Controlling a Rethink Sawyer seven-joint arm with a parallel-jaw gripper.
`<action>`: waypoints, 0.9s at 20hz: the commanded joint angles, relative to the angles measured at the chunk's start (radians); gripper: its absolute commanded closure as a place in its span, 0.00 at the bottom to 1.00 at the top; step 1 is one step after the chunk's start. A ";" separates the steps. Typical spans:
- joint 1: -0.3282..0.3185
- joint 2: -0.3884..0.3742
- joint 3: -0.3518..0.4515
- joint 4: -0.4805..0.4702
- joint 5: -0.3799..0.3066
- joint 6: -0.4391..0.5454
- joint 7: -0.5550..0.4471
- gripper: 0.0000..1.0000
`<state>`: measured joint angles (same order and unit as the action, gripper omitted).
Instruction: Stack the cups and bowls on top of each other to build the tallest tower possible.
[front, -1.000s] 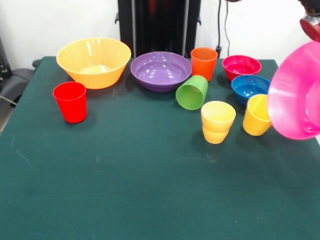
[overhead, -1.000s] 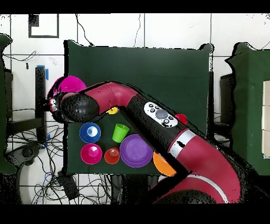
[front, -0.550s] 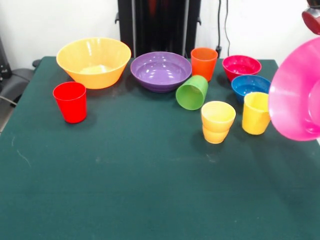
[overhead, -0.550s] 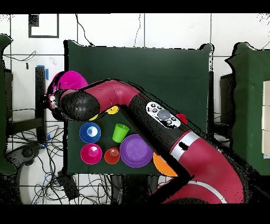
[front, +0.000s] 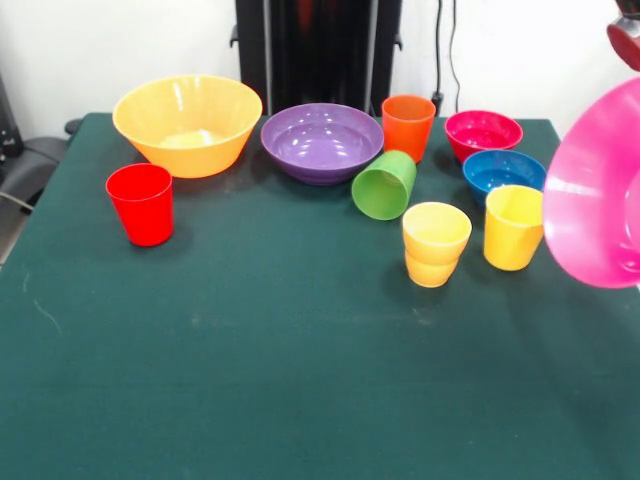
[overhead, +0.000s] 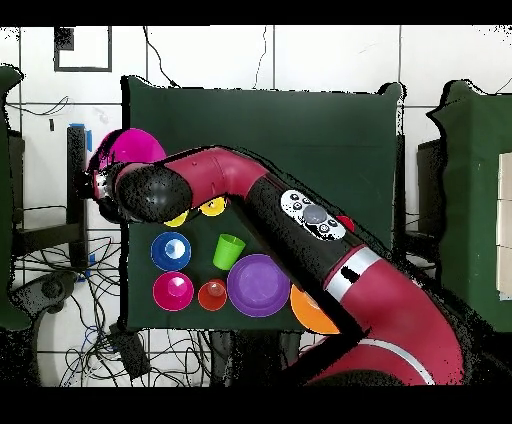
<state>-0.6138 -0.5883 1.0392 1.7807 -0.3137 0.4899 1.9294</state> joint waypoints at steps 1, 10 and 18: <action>0.010 0.082 -0.026 -0.099 0.016 0.039 -0.051 1.00; -0.003 0.216 0.013 -0.149 -0.037 -0.012 -0.138 1.00; -0.042 0.352 0.076 -0.191 -0.113 -0.065 -0.245 1.00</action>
<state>-0.6322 -0.3595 1.0879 1.6708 -0.3355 0.4764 1.9294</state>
